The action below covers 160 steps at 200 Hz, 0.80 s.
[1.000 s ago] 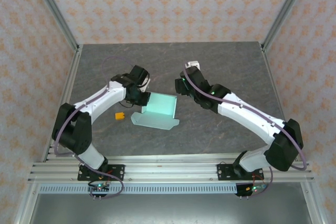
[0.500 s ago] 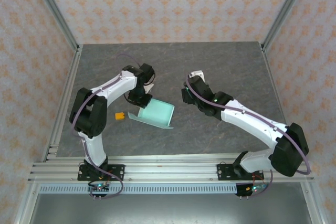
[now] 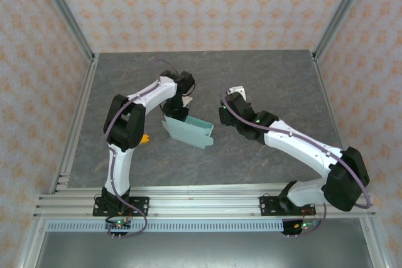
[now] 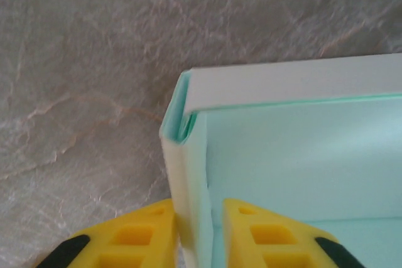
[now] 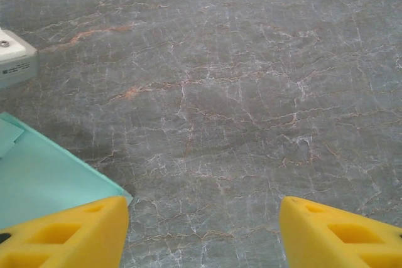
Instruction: Fold the paper box
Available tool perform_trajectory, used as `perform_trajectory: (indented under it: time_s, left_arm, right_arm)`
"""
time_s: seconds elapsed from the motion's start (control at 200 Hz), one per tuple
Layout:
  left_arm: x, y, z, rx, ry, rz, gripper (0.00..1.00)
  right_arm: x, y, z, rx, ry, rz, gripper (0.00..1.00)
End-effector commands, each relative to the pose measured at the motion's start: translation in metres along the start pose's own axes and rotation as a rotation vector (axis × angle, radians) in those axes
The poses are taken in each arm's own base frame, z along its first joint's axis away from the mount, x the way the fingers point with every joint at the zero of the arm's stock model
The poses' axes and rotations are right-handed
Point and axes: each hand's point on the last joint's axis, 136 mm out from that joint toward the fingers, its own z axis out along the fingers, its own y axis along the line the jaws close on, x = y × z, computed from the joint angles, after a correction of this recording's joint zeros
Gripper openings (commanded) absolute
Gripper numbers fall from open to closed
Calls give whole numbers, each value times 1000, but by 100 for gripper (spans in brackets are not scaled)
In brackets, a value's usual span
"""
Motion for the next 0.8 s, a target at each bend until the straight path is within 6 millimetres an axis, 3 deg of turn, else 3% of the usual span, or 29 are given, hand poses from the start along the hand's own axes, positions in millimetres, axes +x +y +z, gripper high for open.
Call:
perform_trajectory:
  time_s: [0.0, 0.21, 0.325, 0.405, 0.47, 0.571, 0.691, 0.796]
  left_arm:
    - [-8, -8, -16, 35, -27, 18, 31]
    - [-39, -10, -59, 47, -192, 9, 44]
    - [-51, 5, -99, 2, -332, -27, 47]
    - [-49, 23, -130, -25, -456, -97, 48]
    - [-36, 43, -159, -36, -581, -188, 48]
    - [-2, 72, -173, -46, -708, -338, 48]
    - [48, 84, -158, -82, -735, -447, 49]
    - [86, 78, -124, -48, -694, -503, 48]
  right_arm:
    - [-1, -7, -1, 32, -7, -10, 65]
    - [1, -9, -1, 32, 2, -4, 65]
    - [-1, -11, -2, 28, 2, 2, 65]
    - [-1, -13, 0, 22, 16, 6, 66]
    - [2, -13, 5, 6, 46, 18, 66]
    - [6, -10, 14, -31, 102, 50, 66]
    - [9, -5, 26, -37, 140, 42, 66]
    - [10, -2, 37, -29, 183, 20, 66]
